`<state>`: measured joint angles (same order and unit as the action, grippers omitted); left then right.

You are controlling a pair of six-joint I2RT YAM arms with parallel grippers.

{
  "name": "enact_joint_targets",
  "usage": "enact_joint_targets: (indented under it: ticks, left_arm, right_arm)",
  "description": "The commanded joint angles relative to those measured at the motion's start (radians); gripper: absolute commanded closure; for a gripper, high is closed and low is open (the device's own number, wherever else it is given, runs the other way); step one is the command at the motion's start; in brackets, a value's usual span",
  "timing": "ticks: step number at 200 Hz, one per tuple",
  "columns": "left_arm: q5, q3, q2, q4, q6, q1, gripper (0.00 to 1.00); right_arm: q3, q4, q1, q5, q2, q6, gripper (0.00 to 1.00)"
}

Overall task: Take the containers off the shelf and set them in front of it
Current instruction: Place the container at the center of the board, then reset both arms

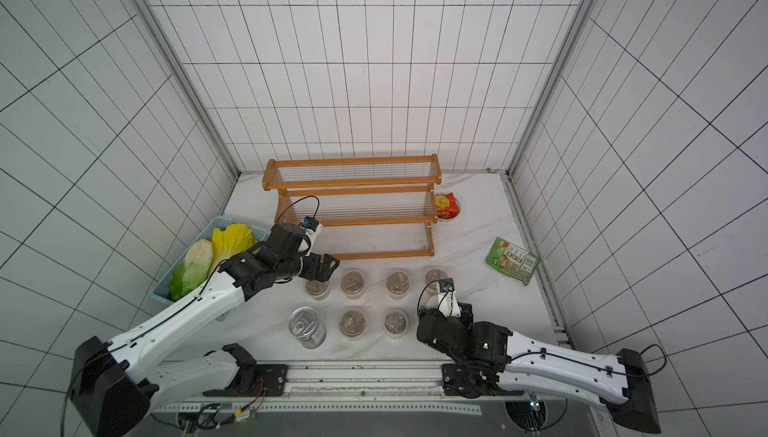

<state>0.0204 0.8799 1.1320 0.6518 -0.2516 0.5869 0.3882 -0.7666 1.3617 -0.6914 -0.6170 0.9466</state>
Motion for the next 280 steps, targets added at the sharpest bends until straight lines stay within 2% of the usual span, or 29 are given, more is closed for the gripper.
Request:
enact_joint_targets:
  ticks: [1,35,61,87,102,109,118,135,167,196,218,236,255,269,280]
  left_arm:
    - [0.012,0.023,0.008,0.001,0.018,-0.007,0.02]
    - [0.018,0.037,0.013,0.009,0.034,-0.020,0.01]
    - [0.027,0.070,0.005,0.031,0.042,-0.045,0.01]
    - [0.027,0.108,-0.024,0.051,0.050,-0.083,0.02]
    - [0.026,0.120,-0.043,0.058,0.054,-0.117,0.01]
    - [0.022,0.124,-0.052,0.062,0.052,-0.137,0.02]
    - [0.015,0.128,-0.066,0.074,0.049,-0.169,0.01]
    - [-0.014,0.115,-0.100,0.097,0.027,-0.248,0.01]
    - [-0.048,0.053,-0.175,0.094,0.013,-0.393,0.02]
    - [-0.095,0.009,-0.208,0.072,0.019,-0.550,0.02]
    - [-0.131,-0.074,-0.194,-0.057,-0.039,-0.664,0.01]
    - [-0.240,-0.136,-0.134,-0.201,-0.069,-0.668,0.01]
    - [-0.342,-0.132,-0.067,-0.252,-0.070,-0.668,0.02]
    - [-0.373,-0.166,-0.042,-0.353,-0.043,-0.670,0.02]
    - [-0.394,-0.201,-0.034,-0.439,-0.040,-0.677,0.02]
  right_arm:
    - [0.002,0.001,-0.007,-0.008,-0.001,0.015,0.02]
    - [0.038,-0.032,-0.007,-0.033,0.012,0.010,0.01]
    - [0.136,-0.104,-0.008,-0.097,0.014,-0.028,0.01]
    - [0.255,-0.280,-0.008,-0.224,0.017,0.074,0.01]
    - [0.297,-0.274,-0.016,-0.328,0.037,0.039,0.01]
    - [0.310,-0.228,-0.037,-0.353,0.046,-0.026,0.01]
    - [0.324,-0.138,-0.100,-0.330,0.052,-0.168,0.01]
    - [0.347,-0.012,-0.328,-0.109,0.045,-0.384,0.01]
    - [0.366,0.128,-0.770,0.233,0.004,-0.587,0.01]
    - [0.356,0.253,-1.081,0.398,-0.068,-0.665,0.01]
    - [0.304,0.419,-1.184,0.379,-0.133,-0.701,0.01]
    - [0.249,0.591,-1.232,0.387,-0.226,-0.761,0.01]
    - [0.212,0.737,-1.278,0.395,-0.337,-0.817,0.01]
    - [0.169,0.858,-1.328,0.404,-0.403,-0.818,0.01]
    - [0.128,0.965,-1.376,0.477,-0.447,-0.819,0.01]
